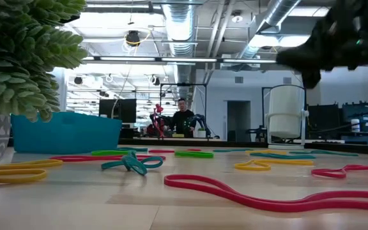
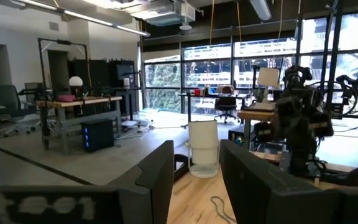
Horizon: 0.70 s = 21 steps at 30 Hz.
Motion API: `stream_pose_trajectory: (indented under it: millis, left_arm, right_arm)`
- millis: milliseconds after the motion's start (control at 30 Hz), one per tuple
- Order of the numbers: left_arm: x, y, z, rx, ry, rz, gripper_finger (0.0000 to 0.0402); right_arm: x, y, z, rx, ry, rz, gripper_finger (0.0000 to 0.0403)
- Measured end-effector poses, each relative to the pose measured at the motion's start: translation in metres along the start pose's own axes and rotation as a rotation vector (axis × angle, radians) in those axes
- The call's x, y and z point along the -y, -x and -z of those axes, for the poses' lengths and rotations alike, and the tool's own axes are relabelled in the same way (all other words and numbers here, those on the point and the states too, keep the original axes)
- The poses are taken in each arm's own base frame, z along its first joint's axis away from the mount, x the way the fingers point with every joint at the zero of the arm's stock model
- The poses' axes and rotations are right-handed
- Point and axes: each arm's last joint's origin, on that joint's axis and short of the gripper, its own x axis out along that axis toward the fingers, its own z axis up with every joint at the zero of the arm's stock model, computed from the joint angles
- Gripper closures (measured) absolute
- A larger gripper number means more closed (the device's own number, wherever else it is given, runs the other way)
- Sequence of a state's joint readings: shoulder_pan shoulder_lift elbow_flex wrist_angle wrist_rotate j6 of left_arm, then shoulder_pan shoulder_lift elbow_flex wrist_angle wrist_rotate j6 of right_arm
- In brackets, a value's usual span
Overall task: Pick and place items into bin
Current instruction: Put the blue rubber band into the blue bin
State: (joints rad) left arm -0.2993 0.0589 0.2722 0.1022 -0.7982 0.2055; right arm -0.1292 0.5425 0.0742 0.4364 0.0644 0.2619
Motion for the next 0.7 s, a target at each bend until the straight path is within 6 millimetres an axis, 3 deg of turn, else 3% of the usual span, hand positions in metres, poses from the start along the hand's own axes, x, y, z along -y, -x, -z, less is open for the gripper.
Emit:
stream_pose_trajectory:
  millis: [233,367,533,700]
  left_arm:
    - [0.002,0.001,0.015,-0.122,-0.01,0.008,0.0281]
    - [0.003,0.003,0.026,-0.205,-0.028,0.03,0.0281]
    - [0.006,0.003,0.028,-0.225,0.043,0.129,0.0281]
    - [0.006,0.005,0.033,-0.278,0.052,0.152,0.0281]
  right_arm:
    - [0.002,-0.017,0.01,-0.05,-0.015,0.014,0.0326]
    - [-0.002,-0.026,0.004,0.006,-0.022,-0.076,0.0326]
    - [-0.002,-0.042,-0.007,0.026,0.074,-0.046,0.0326]
    - [0.002,-0.062,0.001,-0.111,0.077,0.002,0.0326]
